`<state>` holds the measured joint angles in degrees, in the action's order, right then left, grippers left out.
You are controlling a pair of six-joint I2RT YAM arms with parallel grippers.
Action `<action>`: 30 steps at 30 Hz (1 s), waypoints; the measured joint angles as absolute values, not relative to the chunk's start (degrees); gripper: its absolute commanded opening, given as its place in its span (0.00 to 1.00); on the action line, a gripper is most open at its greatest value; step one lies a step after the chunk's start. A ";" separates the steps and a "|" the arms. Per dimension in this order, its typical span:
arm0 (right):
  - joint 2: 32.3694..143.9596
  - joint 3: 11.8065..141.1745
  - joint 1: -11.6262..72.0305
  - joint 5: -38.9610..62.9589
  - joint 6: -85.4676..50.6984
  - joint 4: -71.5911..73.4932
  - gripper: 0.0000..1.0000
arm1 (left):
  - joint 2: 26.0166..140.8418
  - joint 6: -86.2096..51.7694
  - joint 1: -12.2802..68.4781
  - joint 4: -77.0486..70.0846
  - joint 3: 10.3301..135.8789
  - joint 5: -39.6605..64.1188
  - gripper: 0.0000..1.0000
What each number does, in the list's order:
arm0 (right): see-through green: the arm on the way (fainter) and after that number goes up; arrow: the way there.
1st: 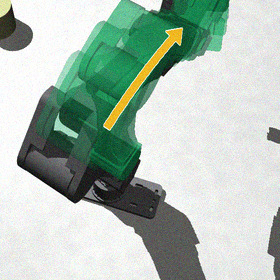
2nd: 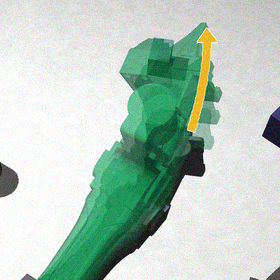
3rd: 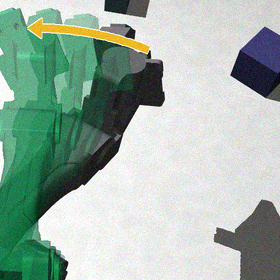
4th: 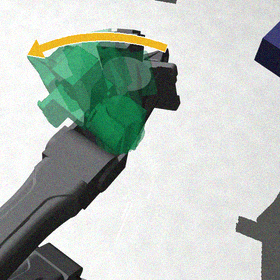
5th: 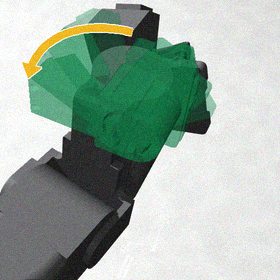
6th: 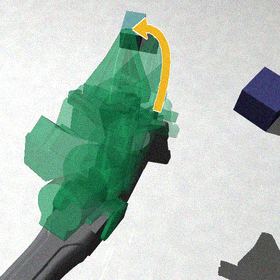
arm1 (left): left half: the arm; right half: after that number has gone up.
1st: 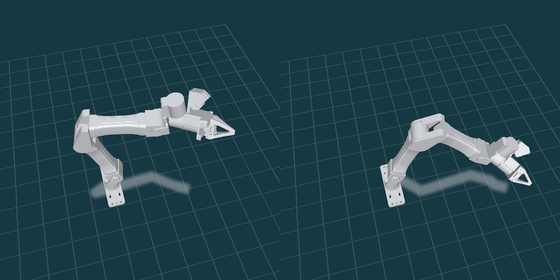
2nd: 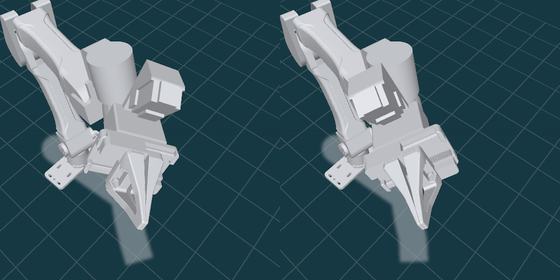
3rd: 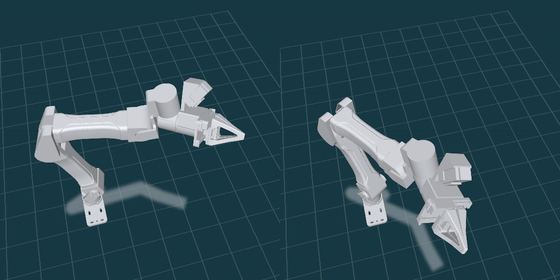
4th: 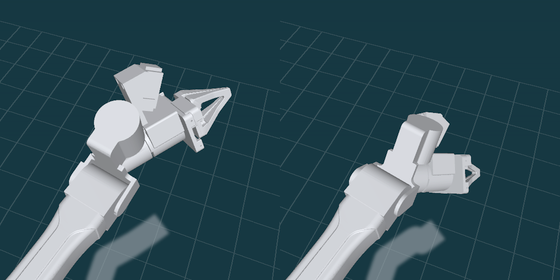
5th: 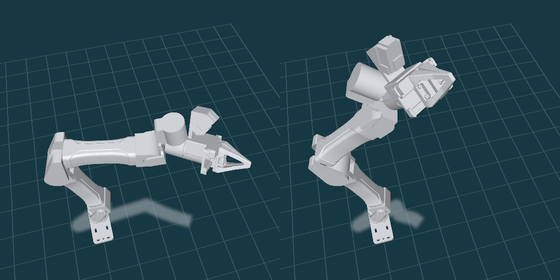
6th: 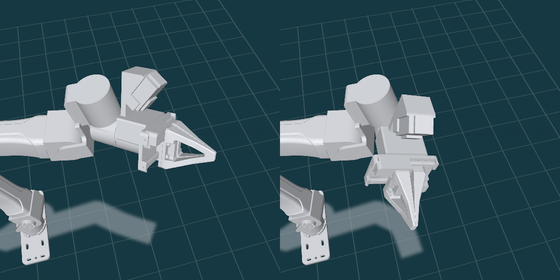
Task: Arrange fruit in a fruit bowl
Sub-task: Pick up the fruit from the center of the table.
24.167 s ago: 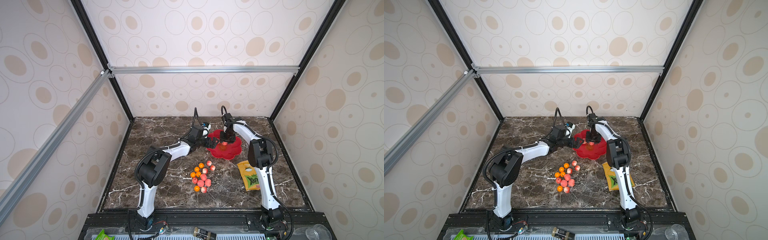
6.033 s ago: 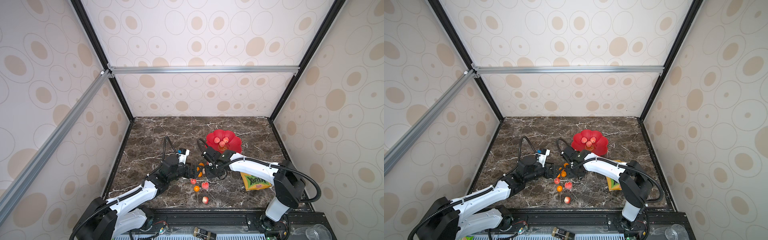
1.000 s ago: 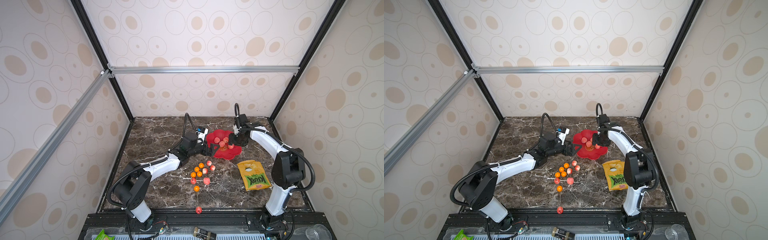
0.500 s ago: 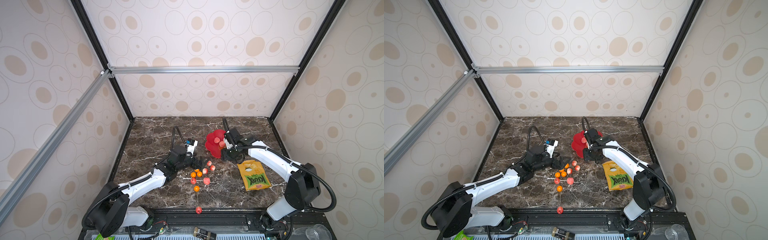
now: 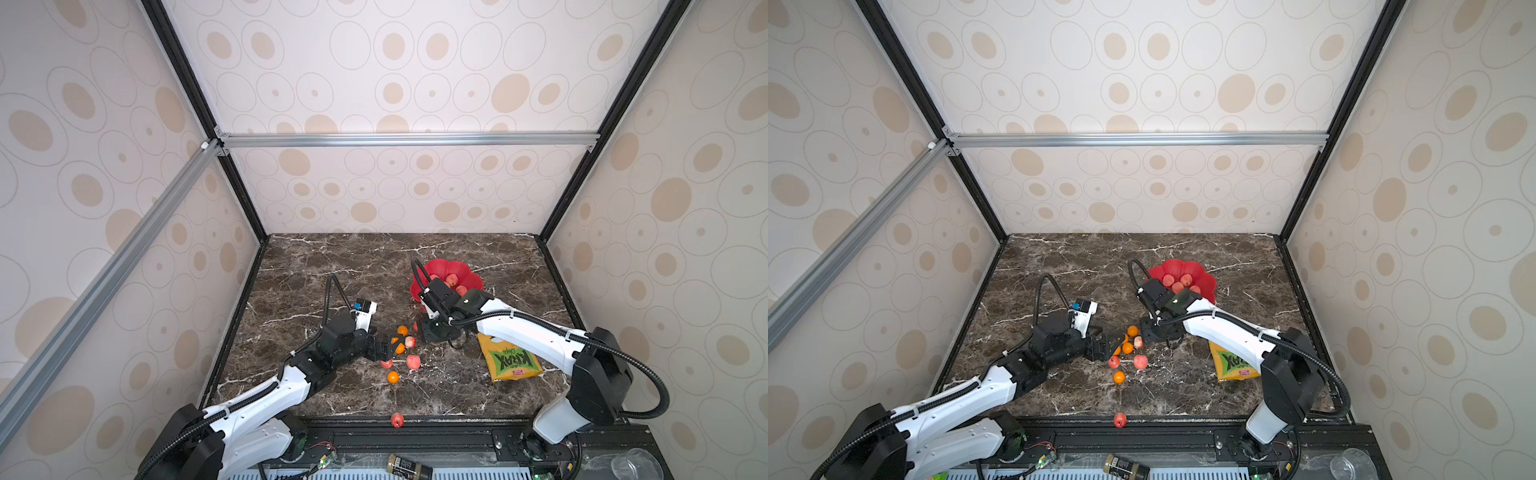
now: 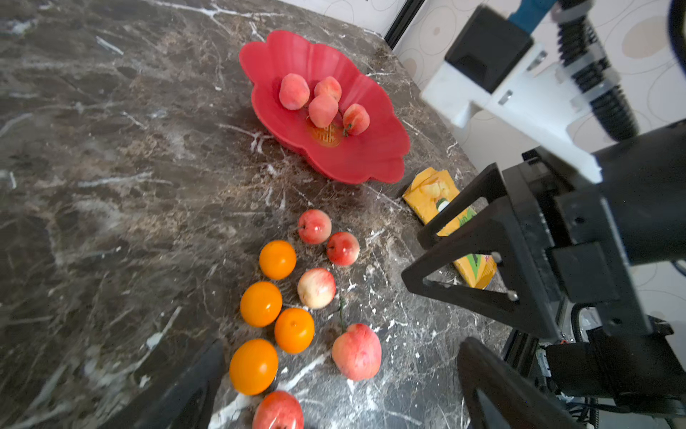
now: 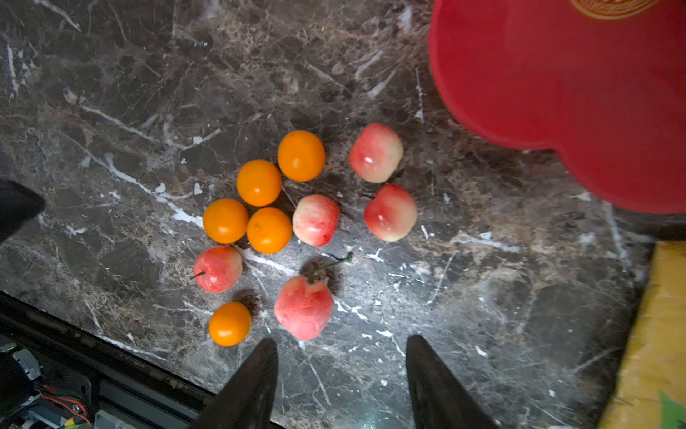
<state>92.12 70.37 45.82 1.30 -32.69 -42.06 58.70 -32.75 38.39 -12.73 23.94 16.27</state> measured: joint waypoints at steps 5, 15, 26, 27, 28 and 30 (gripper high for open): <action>95.04 70.37 48.10 1.08 -34.13 -41.30 0.61 | 55.44 -34.76 38.39 -12.21 20.08 16.03 0.99; 96.99 70.37 50.35 0.38 -35.75 -40.86 0.69 | 50.17 -35.99 38.41 -11.40 17.06 15.64 0.99; 99.70 70.37 51.81 1.19 -36.71 -39.64 0.69 | 49.25 -36.77 38.41 -13.04 14.22 18.92 0.99; 99.90 70.37 51.81 1.30 -36.77 -39.55 0.68 | 49.15 -36.88 38.44 -13.21 14.02 19.00 0.99; 100.09 70.37 51.81 1.34 -36.84 -39.51 0.68 | 49.10 -36.93 38.44 -13.28 13.89 19.03 0.99; 100.79 70.37 51.81 1.37 -36.88 -39.51 0.68 | 49.06 -37.10 38.41 -13.30 13.61 19.03 0.99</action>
